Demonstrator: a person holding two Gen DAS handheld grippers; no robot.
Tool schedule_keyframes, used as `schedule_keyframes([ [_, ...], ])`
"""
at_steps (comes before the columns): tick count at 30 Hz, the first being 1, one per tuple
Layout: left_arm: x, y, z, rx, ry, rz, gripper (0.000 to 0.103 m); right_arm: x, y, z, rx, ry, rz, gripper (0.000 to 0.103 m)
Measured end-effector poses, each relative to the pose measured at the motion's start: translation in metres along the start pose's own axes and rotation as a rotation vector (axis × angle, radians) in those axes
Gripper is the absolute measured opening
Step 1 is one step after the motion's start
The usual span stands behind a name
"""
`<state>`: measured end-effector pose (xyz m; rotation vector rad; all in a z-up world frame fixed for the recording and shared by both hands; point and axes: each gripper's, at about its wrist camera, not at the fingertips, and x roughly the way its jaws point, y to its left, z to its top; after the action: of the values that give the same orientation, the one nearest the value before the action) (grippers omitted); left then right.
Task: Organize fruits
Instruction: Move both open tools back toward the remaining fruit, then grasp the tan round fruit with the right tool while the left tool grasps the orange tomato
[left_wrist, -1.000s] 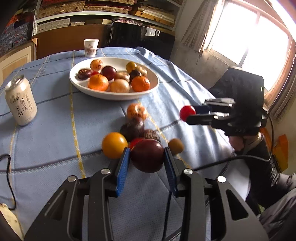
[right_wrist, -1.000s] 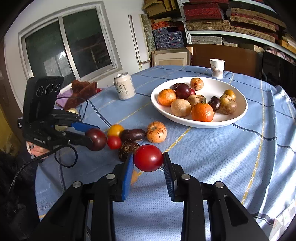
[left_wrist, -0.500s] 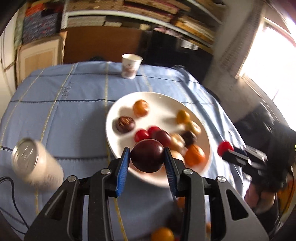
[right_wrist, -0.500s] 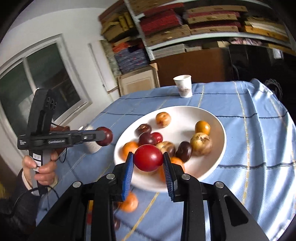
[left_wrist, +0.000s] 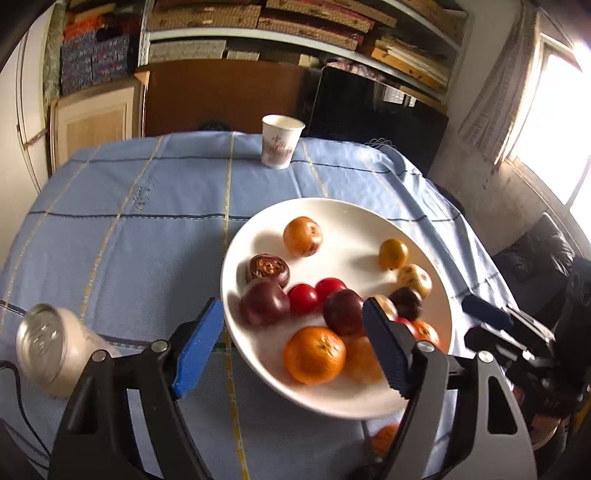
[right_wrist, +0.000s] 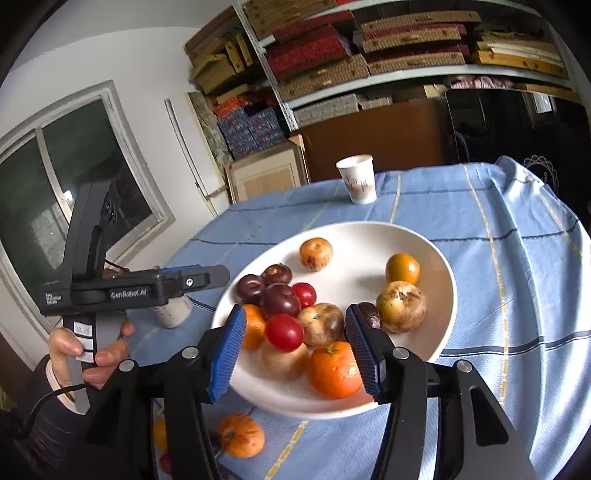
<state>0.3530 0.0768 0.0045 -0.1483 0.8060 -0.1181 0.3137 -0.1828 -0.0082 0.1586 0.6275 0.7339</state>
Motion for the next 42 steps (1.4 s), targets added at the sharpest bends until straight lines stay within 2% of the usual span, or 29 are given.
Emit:
schedule_keyframes([
  [2, -0.014, -0.004, -0.009, 0.018, -0.012, 0.002, 0.086, -0.008, 0.004, -0.004, -0.011, 0.009, 0.014, 0.059],
  [4, -0.030, -0.007, -0.022, 0.036, -0.035, 0.014, 0.091, -0.016, 0.008, -0.012, -0.031, 0.024, 0.023, 0.061],
  [6, -0.045, -0.007, -0.038, 0.058, -0.056, 0.007, 0.091, -0.023, 0.011, -0.026, -0.044, 0.053, 0.038, 0.067],
  [10, -0.067, 0.000, -0.078, 0.053, -0.084, -0.043, 0.091, -0.026, 0.021, -0.054, -0.094, 0.157, 0.057, 0.068],
  [13, -0.072, 0.007, -0.101, 0.033, -0.074, -0.068, 0.091, -0.028, 0.038, -0.073, -0.182, 0.243, 0.127, 0.068],
  [15, -0.073, 0.010, -0.110, 0.020, -0.055, -0.058, 0.091, -0.030, 0.050, -0.081, -0.250, 0.271, 0.140, 0.068],
  [17, -0.077, 0.014, -0.119, 0.005, -0.061, -0.025, 0.095, -0.031, 0.060, -0.090, -0.312, 0.297, 0.135, 0.068],
  [21, -0.083, 0.021, -0.125, -0.029, -0.076, 0.007, 0.098, -0.031, 0.065, -0.097, -0.331, 0.321, 0.139, 0.068],
  [26, -0.082, 0.024, -0.130, -0.048, -0.065, 0.072, 0.098, -0.027, 0.069, -0.103, -0.370, 0.337, 0.091, 0.068],
  [30, -0.078, 0.022, -0.134, -0.044, -0.044, 0.077, 0.098, -0.024, 0.071, -0.109, -0.403, 0.369, 0.056, 0.068],
  [42, -0.075, 0.015, -0.140, -0.002, -0.028, 0.113, 0.098, -0.028, 0.075, -0.116, -0.427, 0.380, 0.070, 0.068],
])
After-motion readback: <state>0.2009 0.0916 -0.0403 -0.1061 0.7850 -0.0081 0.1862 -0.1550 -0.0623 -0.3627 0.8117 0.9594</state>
